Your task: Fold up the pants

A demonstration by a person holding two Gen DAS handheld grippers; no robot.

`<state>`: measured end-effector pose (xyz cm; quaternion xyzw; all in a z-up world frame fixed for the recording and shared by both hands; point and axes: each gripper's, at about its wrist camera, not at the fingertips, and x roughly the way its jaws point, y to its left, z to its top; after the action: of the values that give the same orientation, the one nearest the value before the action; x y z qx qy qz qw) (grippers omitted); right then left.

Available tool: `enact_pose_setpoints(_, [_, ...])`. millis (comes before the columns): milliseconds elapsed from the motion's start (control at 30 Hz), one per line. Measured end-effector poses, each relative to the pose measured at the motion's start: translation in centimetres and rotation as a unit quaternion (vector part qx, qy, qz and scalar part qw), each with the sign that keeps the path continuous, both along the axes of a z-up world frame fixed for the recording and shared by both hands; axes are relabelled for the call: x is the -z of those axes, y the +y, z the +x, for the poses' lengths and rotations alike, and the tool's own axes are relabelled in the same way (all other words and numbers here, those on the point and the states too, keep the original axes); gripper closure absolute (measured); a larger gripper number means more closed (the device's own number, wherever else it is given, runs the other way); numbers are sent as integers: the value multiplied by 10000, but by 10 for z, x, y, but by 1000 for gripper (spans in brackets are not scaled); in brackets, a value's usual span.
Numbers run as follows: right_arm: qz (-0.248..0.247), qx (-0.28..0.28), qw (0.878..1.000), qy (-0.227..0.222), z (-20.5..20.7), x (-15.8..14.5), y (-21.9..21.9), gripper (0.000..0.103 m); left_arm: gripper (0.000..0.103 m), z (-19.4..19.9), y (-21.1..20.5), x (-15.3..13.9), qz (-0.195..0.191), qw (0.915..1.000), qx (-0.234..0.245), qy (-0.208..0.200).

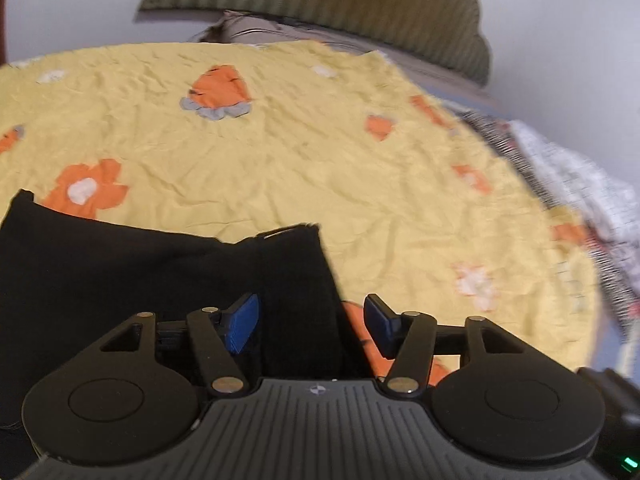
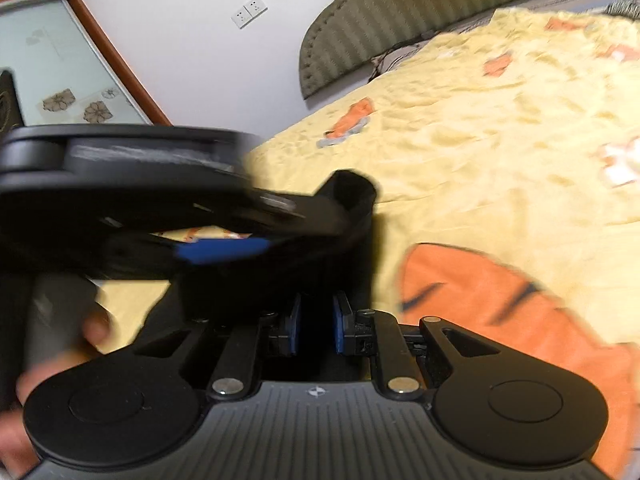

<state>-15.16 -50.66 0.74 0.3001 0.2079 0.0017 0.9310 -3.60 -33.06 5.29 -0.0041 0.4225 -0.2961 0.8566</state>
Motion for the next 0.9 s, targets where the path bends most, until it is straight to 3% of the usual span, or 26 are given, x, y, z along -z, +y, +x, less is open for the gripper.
enact_pose_setpoints(133, [-452, 688, 9963, 243, -33, -6, -20, 87, 26, 10, 40, -23, 46, 9992, -308, -250])
enact_pose_setpoints(200, [-321, 808, 9962, 34, -38, -15, -32, 87, 22, 21, 64, -32, 259, 9960, -687, -518])
enact_pose_setpoints(267, [10, 593, 9979, -260, -31, -22, -38, 83, 21, 38, 82, -37, 642, 9895, -1028, -787])
enact_pose_setpoints(300, [186, 443, 9982, -360, -22, -24, -40, 72, 20, 48, 90, -37, 931, 9843, -1184, -915])
enact_pose_setpoints(333, [332, 270, 9982, -419, -12, -25, -40, 51, 19, 58, 95, -36, 1178, 9796, -1283, -1002])
enact_pose_setpoints(367, [425, 131, 9981, -432, 2, -26, -40, 41, 19, 67, 99, -34, 1407, 9748, -1343, -1093])
enact_pose_setpoints(467, [391, 36, 9988, -295, 34, -24, -37, 37, 19, 91, 110, -18, 2123, 9576, -1421, -1330])
enact_pose_setpoints(533, [453, -41, 9988, -198, 49, -23, -36, 37, 19, 100, 114, -6, 2287, 9548, -1368, -1316])
enact_pose_setpoints(600, [586, -192, 9980, -164, 65, -21, -38, 38, 19, 108, 116, 6, 2246, 9580, -1275, -1244])
enact_pose_setpoints(667, [688, -205, 9974, -6, 76, -15, -40, 59, 20, 111, 115, 16, 2208, 9610, -1176, -1175])
enact_pose_setpoints(700, [646, -202, 9977, 61, 80, -14, -40, 83, 20, 110, 113, 21, 2185, 9619, -1148, -1175])
enact_pose_setpoints(733, [537, -166, 9983, 120, 84, -15, -37, 91, 20, 114, 111, 26, 2177, 9618, -1157, -1192])
enact_pose_setpoints(900, [-193, 286, 9993, 174, 80, -22, -33, 96, 17, 124, 103, 40, 2235, 9576, -1270, -1299])
